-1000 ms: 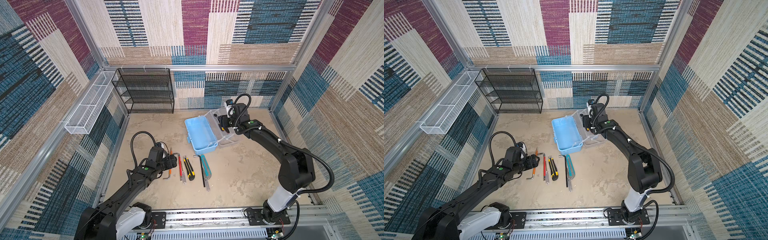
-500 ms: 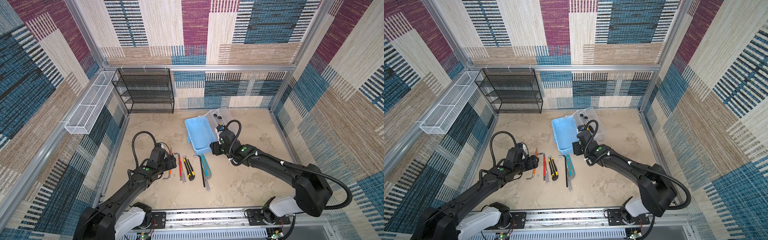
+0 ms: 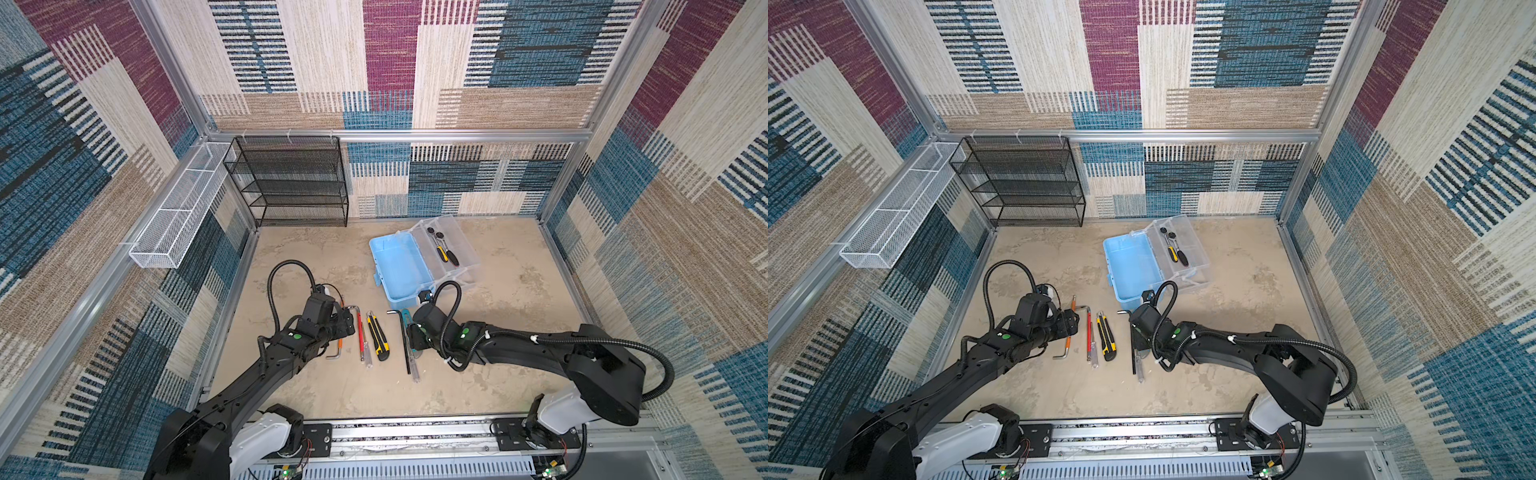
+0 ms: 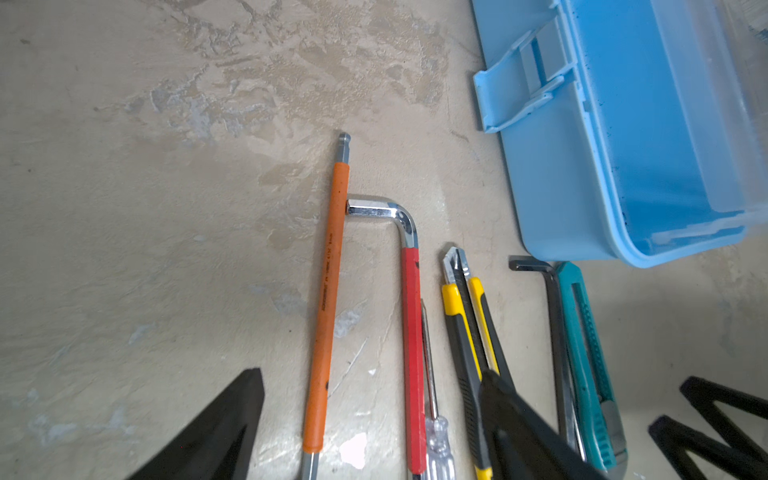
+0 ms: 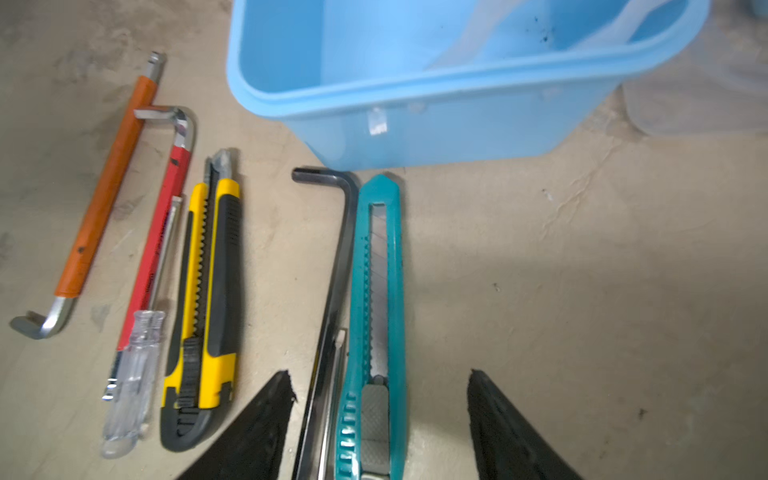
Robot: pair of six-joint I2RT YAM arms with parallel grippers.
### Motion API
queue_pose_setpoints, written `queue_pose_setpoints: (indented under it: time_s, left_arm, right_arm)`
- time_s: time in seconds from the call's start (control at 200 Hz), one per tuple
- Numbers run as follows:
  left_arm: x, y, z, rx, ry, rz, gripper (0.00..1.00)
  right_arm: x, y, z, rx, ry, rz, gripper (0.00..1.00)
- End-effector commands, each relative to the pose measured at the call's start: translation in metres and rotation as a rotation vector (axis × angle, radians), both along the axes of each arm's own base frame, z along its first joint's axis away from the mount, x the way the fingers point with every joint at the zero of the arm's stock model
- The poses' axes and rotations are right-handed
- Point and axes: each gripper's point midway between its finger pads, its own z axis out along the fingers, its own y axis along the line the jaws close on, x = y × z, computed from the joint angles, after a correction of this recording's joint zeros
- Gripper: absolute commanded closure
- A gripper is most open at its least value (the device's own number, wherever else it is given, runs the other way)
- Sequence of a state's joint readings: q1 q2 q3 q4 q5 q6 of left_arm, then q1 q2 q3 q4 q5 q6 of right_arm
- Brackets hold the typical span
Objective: Pack the tool kit
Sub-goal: 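Move the right gripper back down over the teal utility knife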
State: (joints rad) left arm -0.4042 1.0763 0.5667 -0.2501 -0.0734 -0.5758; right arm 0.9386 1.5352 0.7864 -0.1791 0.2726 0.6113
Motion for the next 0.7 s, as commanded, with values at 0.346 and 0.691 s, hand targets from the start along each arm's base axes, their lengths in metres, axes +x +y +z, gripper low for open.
queue_pose_setpoints:
  time_s: [0.346,0.691]
  left_arm:
    - [0.004,-0.001,0.004,0.01,-0.014,0.002,0.16]
    - [0.005,-0.003,0.006,0.016,-0.014,-0.006,0.16]
  right_arm:
    - [0.005,0.009,-0.023,-0.041,0.036,0.001,0.35]
    - [0.011,0.009,-0.043,-0.167,0.07,0.008,0.45]
